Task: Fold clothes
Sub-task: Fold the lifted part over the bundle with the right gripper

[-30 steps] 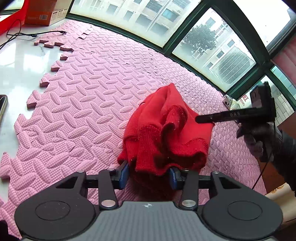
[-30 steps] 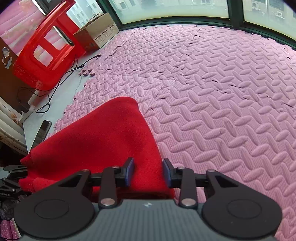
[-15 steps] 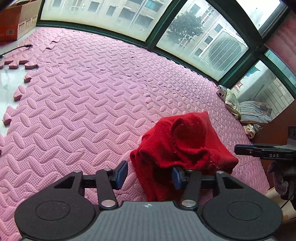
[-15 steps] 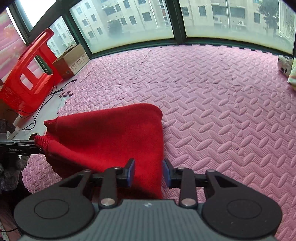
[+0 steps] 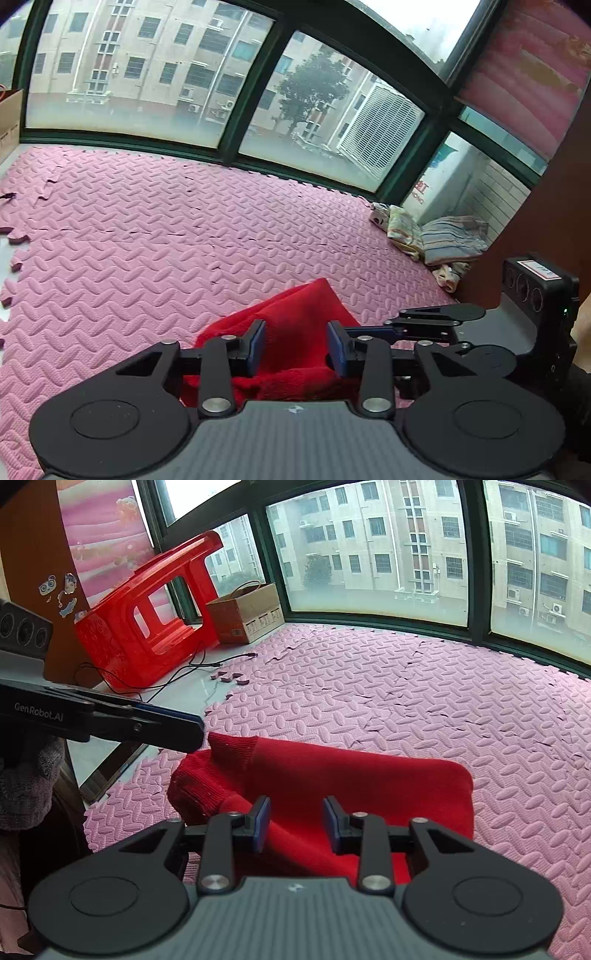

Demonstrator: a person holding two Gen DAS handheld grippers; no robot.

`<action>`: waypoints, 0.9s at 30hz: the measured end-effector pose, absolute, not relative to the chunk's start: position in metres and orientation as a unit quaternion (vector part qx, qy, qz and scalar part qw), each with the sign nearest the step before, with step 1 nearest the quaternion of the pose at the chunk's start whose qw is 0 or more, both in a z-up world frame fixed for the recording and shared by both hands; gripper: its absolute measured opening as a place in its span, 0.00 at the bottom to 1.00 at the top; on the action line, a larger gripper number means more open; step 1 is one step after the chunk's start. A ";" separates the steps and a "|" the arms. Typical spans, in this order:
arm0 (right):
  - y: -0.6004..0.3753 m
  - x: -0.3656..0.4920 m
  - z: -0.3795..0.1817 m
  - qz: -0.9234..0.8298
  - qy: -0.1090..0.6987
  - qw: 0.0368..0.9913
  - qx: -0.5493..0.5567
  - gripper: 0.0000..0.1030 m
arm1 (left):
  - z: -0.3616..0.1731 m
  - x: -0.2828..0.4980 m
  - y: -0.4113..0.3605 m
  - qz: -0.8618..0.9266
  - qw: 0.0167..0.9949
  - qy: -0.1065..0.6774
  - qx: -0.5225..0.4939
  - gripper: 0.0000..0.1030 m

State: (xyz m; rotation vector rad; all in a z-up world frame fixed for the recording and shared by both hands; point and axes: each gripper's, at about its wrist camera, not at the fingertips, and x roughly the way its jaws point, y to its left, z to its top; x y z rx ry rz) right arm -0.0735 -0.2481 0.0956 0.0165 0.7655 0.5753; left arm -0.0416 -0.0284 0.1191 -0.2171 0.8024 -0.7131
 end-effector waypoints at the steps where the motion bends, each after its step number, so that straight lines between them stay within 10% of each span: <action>1: -0.243 -0.076 0.096 0.282 0.363 0.888 0.004 0.29 | 0.116 -0.038 -0.036 -0.347 0.848 0.387 -0.102 0.27; 27: -0.189 -0.117 0.055 0.320 0.335 0.880 -0.104 0.21 | 0.044 0.014 -0.012 -0.317 0.825 0.429 -0.190 0.13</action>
